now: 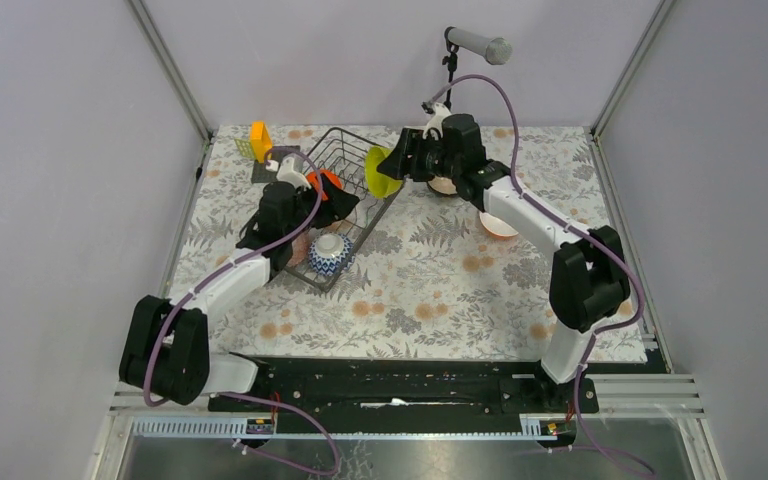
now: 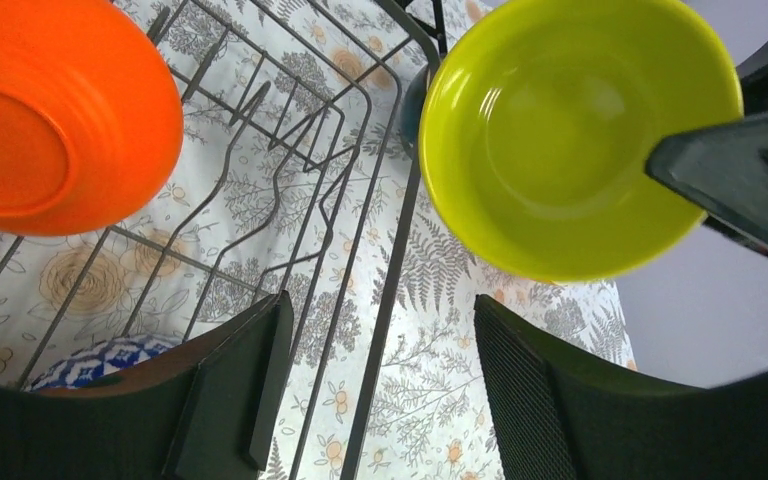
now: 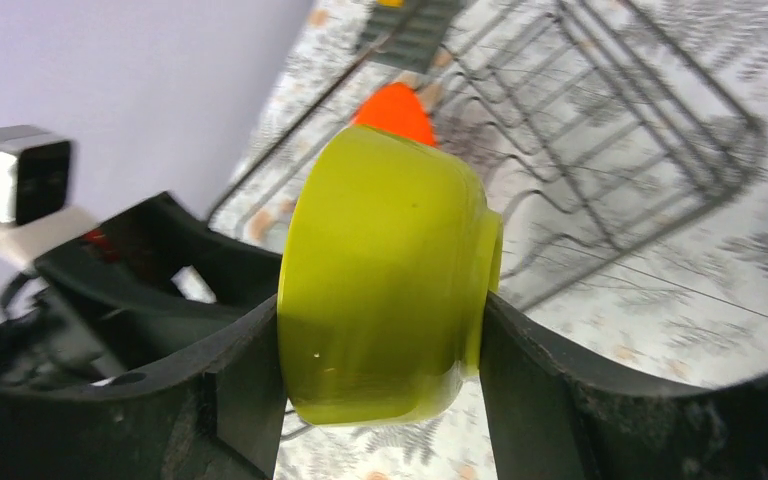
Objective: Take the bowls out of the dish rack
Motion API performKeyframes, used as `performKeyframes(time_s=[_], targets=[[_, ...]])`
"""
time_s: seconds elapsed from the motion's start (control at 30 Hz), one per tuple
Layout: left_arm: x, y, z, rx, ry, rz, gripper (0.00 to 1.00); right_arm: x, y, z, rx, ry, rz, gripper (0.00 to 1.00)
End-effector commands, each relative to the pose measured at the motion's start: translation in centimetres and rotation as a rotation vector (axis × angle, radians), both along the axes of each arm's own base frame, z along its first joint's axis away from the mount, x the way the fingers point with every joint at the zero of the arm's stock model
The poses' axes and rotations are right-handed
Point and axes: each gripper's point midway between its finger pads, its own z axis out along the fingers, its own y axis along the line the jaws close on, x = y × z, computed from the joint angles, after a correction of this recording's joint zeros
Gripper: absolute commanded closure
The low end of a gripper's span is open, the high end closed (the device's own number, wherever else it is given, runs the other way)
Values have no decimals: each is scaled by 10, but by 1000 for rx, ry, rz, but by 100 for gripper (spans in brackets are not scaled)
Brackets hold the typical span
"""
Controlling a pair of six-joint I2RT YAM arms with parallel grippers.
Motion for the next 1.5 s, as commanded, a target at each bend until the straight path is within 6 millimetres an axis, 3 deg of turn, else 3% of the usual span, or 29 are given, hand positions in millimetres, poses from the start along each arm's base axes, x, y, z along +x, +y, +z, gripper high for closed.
performKeyframes(time_s=[0.0,0.17,0.33,0.4,0.47,0.5,0.6,0.63,0.7,0.77,0.8,0.97,1.07,1.13,1.27,1.47], targets=[[19,-5,31,-68,-52,-20,30,-15,34,41,246,7,147,92],[30,-15,43,-124,-60,-70,31,-22,44,37,308,59,206,91],[41,-16,39,-127,-40,-58,42,-30,46,40,347,79,237,90],[45,-16,37,-131,-33,-50,49,-33,47,43,359,78,249,88],[47,-17,37,-138,-31,-52,63,-36,47,43,365,81,261,86],[49,-17,37,-139,-30,-53,72,-37,46,44,365,78,264,82],[51,-19,39,-137,-28,-59,100,-39,43,41,348,72,252,58],[52,-18,38,-128,-25,-55,100,-38,40,39,327,69,233,55],[51,-20,39,-105,-18,-57,100,-33,31,31,254,60,172,39],[46,-26,35,-58,-3,-67,100,-28,14,22,162,46,87,16],[43,-31,33,-19,3,-71,100,-27,6,18,119,33,52,11],[26,-50,19,175,26,-55,100,-34,-46,14,-7,-25,-111,1],[14,-65,7,260,44,-68,100,-39,-91,-2,-99,22,-275,0],[0,-87,-1,306,54,-116,100,-43,-129,-14,-183,60,-408,0],[-20,-120,-17,372,72,-189,100,-65,-186,-27,-293,59,-594,0],[-36,-161,-44,437,96,-248,100,-86,-271,-66,-349,196,-892,4]])
